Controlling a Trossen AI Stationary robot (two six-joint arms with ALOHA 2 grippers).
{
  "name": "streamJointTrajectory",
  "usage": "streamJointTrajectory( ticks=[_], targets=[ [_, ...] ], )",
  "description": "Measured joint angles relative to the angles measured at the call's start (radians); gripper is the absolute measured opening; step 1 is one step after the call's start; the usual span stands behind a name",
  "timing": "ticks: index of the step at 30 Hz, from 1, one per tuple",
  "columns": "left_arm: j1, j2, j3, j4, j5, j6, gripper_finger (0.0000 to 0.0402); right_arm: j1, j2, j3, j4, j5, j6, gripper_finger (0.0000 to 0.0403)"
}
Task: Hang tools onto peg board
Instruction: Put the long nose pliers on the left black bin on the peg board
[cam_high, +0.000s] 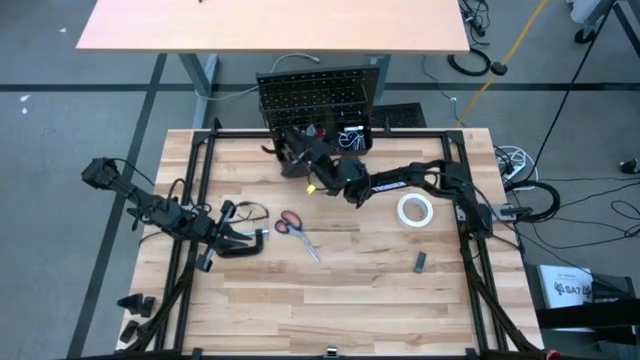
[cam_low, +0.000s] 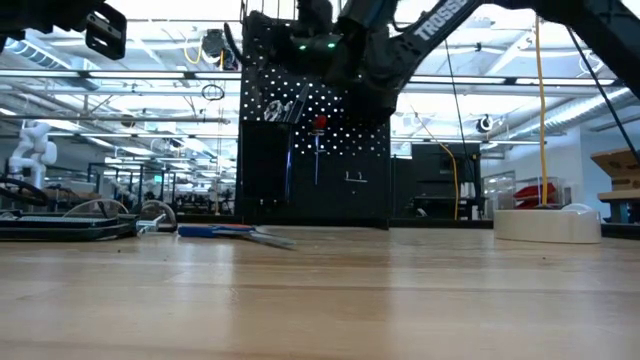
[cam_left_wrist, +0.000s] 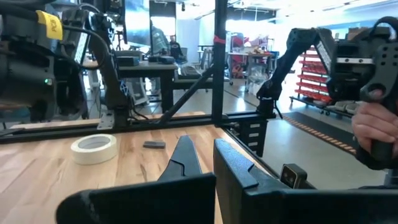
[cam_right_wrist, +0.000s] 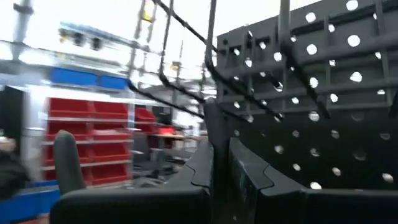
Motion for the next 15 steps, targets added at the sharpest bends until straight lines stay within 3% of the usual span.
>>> streamJointTrajectory(
  ticks=[8, 15],
  targets=[
    [0.000, 0.000, 0.000, -0.021, -0.002, -0.008, 0.0000, 0.027, 0.150, 0.200, 0.007, 0.135, -0.136, 0.0015],
    [0.000, 0.000, 0.000, -0.065, 0.012, -0.033, 0.0000, 0.029, 0.206, 0.267, 0.040, 0.209, -0.166, 0.0015]
  ],
)
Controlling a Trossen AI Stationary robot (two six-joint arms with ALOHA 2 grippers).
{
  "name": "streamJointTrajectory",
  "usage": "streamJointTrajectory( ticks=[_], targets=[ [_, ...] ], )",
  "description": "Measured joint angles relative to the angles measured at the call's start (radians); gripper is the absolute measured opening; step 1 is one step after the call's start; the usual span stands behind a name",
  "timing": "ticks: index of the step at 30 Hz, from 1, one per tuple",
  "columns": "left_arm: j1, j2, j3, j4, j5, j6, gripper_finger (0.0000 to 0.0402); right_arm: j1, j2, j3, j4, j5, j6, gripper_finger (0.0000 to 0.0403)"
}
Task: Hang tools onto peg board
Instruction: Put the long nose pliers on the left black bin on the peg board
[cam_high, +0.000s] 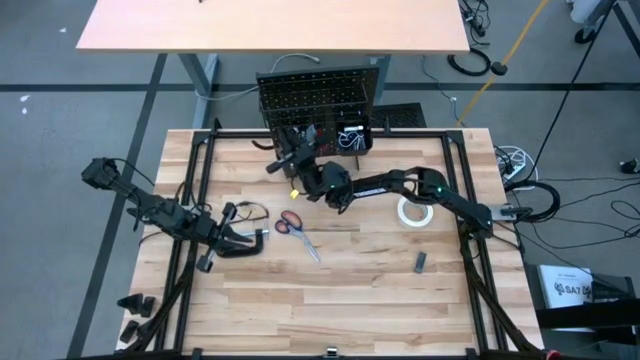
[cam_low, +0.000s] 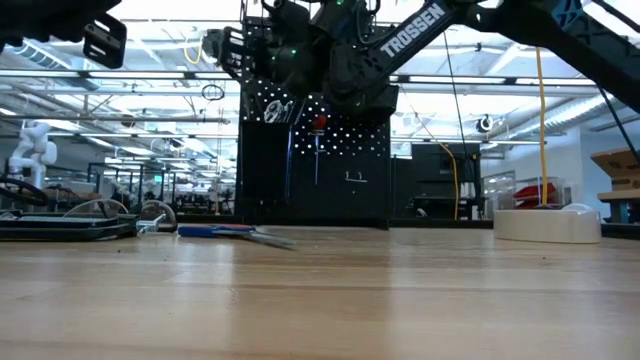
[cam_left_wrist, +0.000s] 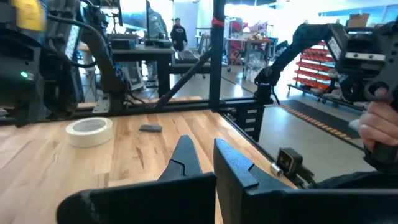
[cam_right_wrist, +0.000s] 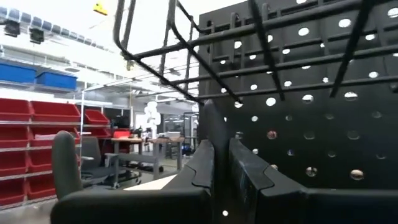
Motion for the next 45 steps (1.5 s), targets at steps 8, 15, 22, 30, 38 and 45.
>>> streamJointTrajectory(
  ticks=[8, 15, 22, 30, 38, 45],
  targets=[
    [0.000, 0.000, 0.000, -0.011, 0.006, 0.007, 0.0000, 0.000, 0.002, -0.001, 0.074, 0.070, -0.011, 0.0014],
    [0.000, 0.000, 0.000, -0.011, 0.008, 0.007, 0.0000, -0.010, 0.002, -0.001, 0.085, 0.070, 0.019, 0.0014],
    [0.000, 0.000, 0.000, -0.014, 0.008, 0.007, 0.0000, -0.005, 0.002, -0.001, -0.045, 0.112, 0.042, 0.0014],
    [0.000, 0.000, 0.000, -0.024, 0.030, 0.001, 0.0000, -0.002, 0.002, -0.001, -0.164, 0.113, 0.101, 0.0025],
    [0.000, 0.000, 0.000, -0.030, 0.061, -0.001, 0.0000, 0.007, 0.002, 0.000, -0.167, 0.118, 0.012, 0.0147],
    [0.000, 0.000, 0.000, -0.034, 0.061, 0.000, 0.0000, 0.041, 0.002, 0.000, -0.148, 0.118, -0.177, 0.0201]
  ],
)
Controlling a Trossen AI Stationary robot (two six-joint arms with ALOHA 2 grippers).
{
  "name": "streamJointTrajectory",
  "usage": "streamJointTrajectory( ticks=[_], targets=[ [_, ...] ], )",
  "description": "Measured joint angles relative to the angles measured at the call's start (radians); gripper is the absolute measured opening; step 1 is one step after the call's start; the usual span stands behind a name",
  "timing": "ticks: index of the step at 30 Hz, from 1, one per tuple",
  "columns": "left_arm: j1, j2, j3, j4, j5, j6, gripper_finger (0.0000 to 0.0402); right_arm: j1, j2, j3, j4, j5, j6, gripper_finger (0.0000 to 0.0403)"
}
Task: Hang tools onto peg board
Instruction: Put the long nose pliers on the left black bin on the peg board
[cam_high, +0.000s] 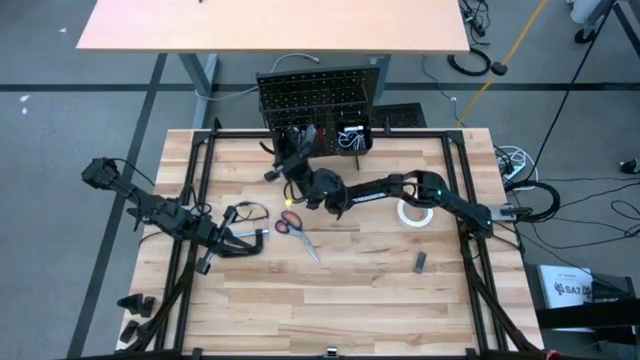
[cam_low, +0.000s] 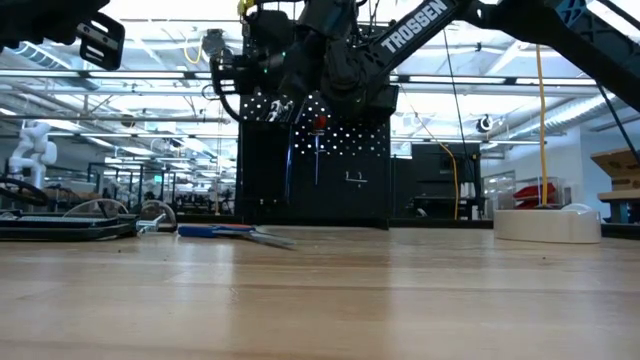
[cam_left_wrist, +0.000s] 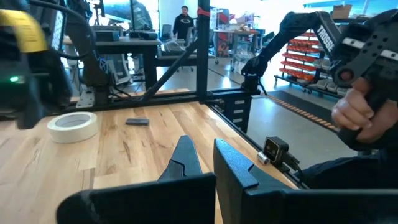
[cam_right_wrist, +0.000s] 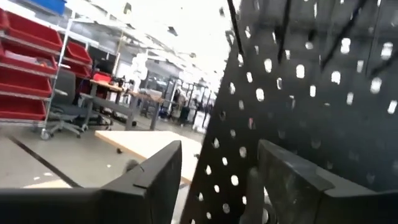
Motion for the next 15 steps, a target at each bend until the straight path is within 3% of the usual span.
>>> streamJointTrajectory(
  ticks=[7, 10, 15],
  targets=[
    [0.000, 0.000, 0.000, 0.000, 0.000, 0.001, 0.0000, 0.062, -0.001, 0.000, 0.004, -0.113, -0.087, 0.0200],
    [0.000, 0.000, 0.000, 0.000, 0.000, 0.001, 0.0000, 0.071, -0.001, 0.004, -0.097, -0.188, -0.026, 0.0199],
    [0.000, 0.000, 0.000, 0.000, 0.000, 0.000, 0.0000, 0.032, 0.000, 0.073, -0.292, -0.184, 0.135, 0.0199]
  ],
)
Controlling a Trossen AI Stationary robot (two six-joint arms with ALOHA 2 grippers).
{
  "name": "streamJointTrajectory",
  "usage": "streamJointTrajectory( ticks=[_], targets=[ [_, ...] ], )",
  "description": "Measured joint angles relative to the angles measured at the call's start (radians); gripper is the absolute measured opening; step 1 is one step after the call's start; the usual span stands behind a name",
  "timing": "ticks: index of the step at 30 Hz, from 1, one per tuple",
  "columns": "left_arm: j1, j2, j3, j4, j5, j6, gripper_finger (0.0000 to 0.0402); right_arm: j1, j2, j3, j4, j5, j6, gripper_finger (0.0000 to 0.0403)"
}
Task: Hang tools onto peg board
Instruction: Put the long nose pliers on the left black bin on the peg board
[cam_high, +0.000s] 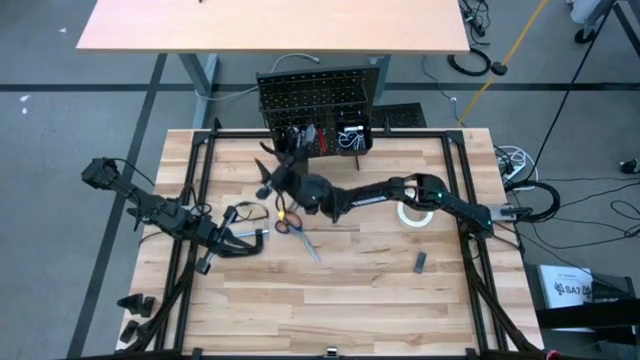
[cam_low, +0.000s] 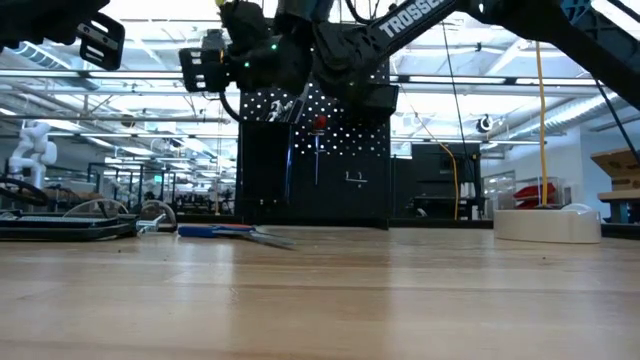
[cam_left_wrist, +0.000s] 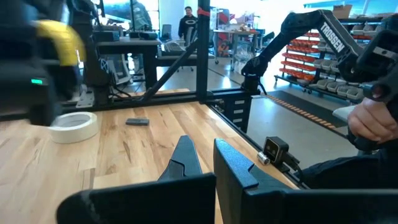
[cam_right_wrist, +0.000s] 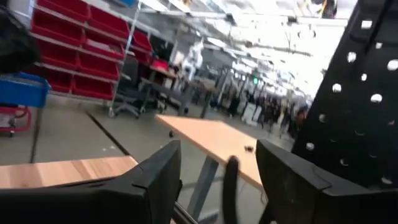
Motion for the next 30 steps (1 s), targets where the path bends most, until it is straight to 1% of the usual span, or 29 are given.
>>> streamJointTrajectory(
  ticks=[6, 9, 11, 12, 15, 16, 17, 22, 26, 30],
  targets=[
    [0.000, 0.000, 0.000, 0.000, 0.000, -0.001, 0.0000, -0.038, -0.001, 0.108, -0.205, -0.018, 0.070, 0.0198],
    [0.000, 0.000, 0.000, 0.000, 0.000, 0.000, 0.0000, -0.037, -0.001, 0.120, -0.211, -0.062, 0.053, 0.0179],
    [0.000, 0.000, 0.000, 0.000, 0.000, 0.003, 0.0000, -0.030, -0.001, 0.120, -0.205, -0.087, 0.042, 0.0146],
    [0.000, 0.000, 0.000, 0.000, 0.000, 0.007, 0.0000, -0.029, -0.001, 0.120, -0.205, -0.091, 0.042, 0.0122],
    [0.000, 0.000, 0.000, 0.000, 0.000, 0.007, 0.0000, -0.029, -0.001, 0.120, -0.252, -0.115, 0.071, 0.0035],
    [0.000, 0.000, 0.000, 0.000, 0.000, 0.007, 0.0000, -0.033, -0.001, 0.120, -0.274, -0.129, 0.083, 0.0018],
    [0.000, 0.000, 0.000, 0.000, 0.000, 0.007, 0.0000, -0.037, -0.001, 0.120, -0.290, -0.140, 0.095, 0.0012],
    [0.000, 0.000, 0.000, -0.001, 0.000, 0.007, 0.0000, -0.044, -0.001, 0.120, -0.319, -0.128, 0.155, 0.0002],
    [0.000, 0.000, 0.000, -0.002, 0.000, 0.006, 0.0000, -0.045, -0.001, 0.120, -0.330, -0.030, 0.177, 0.0001],
    [0.000, 0.000, 0.000, -0.002, 0.000, 0.006, 0.0000, -0.048, -0.001, 0.120, -0.337, -0.020, 0.176, 0.0001]
  ],
)
